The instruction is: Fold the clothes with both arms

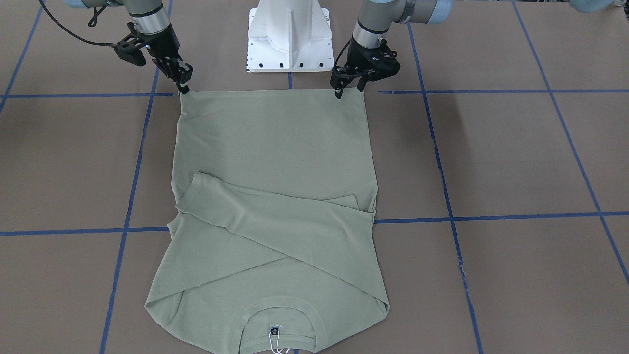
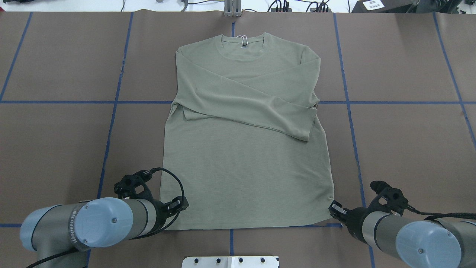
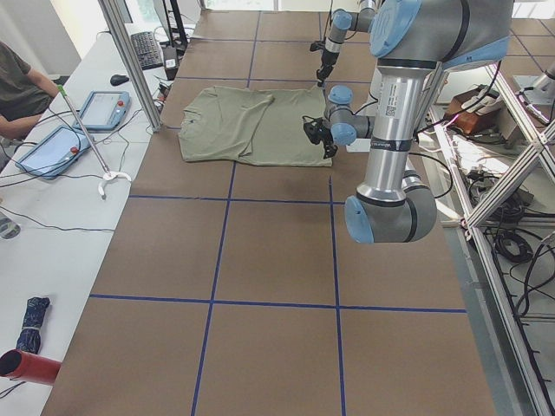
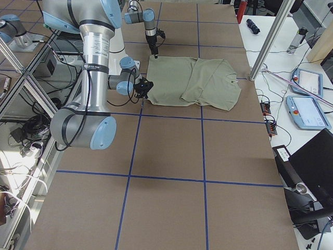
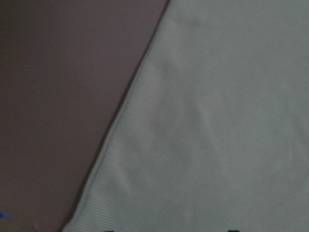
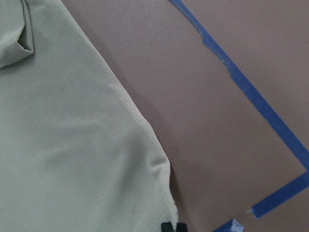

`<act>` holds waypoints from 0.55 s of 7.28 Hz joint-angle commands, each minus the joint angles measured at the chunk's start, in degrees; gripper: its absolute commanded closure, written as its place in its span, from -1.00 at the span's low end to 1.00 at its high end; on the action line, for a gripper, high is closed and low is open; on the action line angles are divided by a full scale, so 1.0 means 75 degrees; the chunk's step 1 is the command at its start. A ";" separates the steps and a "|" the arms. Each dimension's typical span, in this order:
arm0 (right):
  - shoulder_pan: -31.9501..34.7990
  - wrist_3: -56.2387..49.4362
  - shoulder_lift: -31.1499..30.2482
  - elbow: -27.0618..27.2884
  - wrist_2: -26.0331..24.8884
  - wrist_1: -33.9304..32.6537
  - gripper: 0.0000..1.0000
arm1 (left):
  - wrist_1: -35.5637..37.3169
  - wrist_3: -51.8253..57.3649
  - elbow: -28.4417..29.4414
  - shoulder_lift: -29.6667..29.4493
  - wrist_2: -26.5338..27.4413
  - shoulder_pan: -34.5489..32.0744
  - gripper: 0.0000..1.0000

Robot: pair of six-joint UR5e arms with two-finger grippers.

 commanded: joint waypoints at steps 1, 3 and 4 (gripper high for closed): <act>-0.0006 0.0000 0.0008 0.0003 0.0000 0.0000 1.00 | 0.0111 -0.0052 -0.0013 0.0214 0.0114 0.0100 -0.57; 0.0006 -0.0012 0.0020 0.0003 0.0000 0.0000 1.00 | 0.0158 -0.0052 0.0011 0.0250 0.0079 0.0182 -0.36; 0.0006 -0.0012 0.0020 0.0003 0.0000 0.0000 1.00 | 0.0146 -0.0064 0.0011 0.0296 0.0079 0.0287 -0.22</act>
